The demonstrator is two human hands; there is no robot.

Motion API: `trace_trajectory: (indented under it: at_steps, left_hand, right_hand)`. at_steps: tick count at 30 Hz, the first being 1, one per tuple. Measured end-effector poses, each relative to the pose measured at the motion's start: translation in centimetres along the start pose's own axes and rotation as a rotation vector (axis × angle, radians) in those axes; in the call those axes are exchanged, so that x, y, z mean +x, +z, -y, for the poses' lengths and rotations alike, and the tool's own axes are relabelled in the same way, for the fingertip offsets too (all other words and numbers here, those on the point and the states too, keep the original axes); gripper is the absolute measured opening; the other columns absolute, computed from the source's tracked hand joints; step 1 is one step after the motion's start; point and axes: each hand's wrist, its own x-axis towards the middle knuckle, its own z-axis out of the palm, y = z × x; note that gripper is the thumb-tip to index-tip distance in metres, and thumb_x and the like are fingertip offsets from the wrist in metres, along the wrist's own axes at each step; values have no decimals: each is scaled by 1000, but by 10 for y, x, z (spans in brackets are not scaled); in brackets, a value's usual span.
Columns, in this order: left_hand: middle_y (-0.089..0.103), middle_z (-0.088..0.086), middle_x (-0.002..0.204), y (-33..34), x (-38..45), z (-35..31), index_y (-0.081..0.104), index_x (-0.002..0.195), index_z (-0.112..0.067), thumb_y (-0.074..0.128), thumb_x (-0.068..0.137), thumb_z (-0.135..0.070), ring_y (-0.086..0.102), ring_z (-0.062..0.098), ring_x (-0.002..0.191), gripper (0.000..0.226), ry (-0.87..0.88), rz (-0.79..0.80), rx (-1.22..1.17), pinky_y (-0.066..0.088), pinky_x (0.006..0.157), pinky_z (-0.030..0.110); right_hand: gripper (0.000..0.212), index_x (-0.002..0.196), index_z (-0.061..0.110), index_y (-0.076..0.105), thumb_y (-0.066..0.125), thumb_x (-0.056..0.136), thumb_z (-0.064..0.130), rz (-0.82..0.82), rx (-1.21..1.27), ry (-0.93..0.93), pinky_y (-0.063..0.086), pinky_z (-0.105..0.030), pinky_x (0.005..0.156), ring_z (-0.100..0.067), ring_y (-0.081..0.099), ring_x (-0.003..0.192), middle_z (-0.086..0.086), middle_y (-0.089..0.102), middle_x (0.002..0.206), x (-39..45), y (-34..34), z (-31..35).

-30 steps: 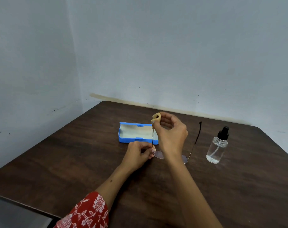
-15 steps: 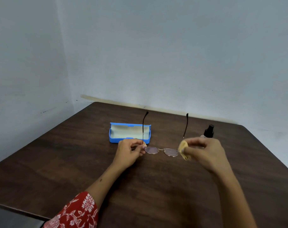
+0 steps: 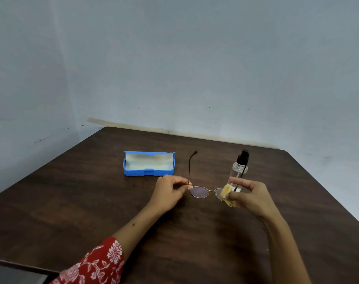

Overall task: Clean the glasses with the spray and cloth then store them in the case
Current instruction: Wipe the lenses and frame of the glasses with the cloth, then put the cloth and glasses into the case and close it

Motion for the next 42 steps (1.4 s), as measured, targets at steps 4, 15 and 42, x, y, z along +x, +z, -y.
trace_trajectory:
  at_steps: [4, 15, 42]
  left_hand:
    - [74, -8, 87, 8, 1, -4, 76, 91, -20, 74, 78, -24, 66, 2, 84, 13, 3, 11, 78, 53, 81, 23]
    - [73, -9, 89, 15, -5, 1, 76, 90, -23, 74, 77, -29, 63, 5, 89, 15, -6, 41, 200, 51, 89, 39]
    - [75, -3, 93, -58, -79, -57, 72, 98, -18, 75, 74, -9, 70, 9, 89, 25, -167, 46, -402, 57, 78, 24]
  right_hand:
    - [46, 112, 10, 68, 72, 68, -4, -53, -18, 49, 57, -30, 64, -26, 68, 71, -15, 71, 87, 1, -1, -12]
    - [50, 112, 18, 68, 75, 64, 4, -59, -51, 61, 59, -42, 75, -22, 69, 83, -8, 69, 101, 2, 6, -27]
    - [28, 105, 4, 66, 62, 80, -10, 506, 299, -158, 54, -23, 62, -18, 70, 80, -10, 73, 93, -59, 57, 29]
